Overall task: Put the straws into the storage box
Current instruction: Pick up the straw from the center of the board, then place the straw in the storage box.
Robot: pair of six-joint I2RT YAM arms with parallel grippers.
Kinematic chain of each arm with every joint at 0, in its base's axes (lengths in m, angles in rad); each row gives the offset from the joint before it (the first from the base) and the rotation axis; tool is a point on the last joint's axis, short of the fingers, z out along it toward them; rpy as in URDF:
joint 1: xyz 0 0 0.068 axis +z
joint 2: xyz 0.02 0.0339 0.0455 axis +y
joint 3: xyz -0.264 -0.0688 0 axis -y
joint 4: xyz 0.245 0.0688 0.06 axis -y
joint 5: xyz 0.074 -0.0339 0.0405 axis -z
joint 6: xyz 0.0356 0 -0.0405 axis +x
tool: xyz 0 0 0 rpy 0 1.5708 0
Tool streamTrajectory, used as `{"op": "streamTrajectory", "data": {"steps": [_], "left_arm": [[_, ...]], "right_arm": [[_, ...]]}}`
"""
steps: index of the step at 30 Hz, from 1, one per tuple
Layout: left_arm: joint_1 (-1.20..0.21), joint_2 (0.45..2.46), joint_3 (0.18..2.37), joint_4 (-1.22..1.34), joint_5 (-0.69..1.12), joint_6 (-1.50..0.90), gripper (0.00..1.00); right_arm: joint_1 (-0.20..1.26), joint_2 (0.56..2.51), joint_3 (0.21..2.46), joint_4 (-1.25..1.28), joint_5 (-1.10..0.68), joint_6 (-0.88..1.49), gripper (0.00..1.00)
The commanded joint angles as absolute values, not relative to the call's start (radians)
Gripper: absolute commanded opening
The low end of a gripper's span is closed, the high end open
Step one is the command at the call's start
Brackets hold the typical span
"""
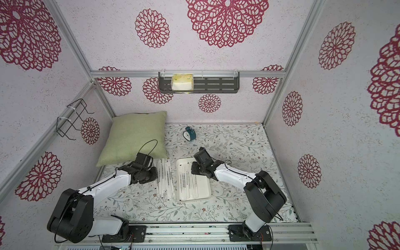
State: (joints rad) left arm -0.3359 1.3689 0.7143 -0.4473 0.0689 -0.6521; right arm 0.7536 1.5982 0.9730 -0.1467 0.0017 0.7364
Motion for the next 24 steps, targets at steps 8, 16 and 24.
{"op": "streamTrajectory", "data": {"steps": [8,16,24], "left_arm": [[-0.344,1.113,0.676,-0.294,0.277,-0.591,0.05],[-0.433,1.085,0.614,0.09,0.404,-0.626,0.05],[-0.459,1.129,0.591,0.278,0.464,-0.698,0.05]], "right_arm": [[0.752,1.442,0.934,-0.084,-0.035,0.745,0.33],[0.753,1.405,1.041,-0.008,-0.321,0.671,0.37],[0.753,1.421,1.127,-0.05,-0.314,0.608,0.44]]}}
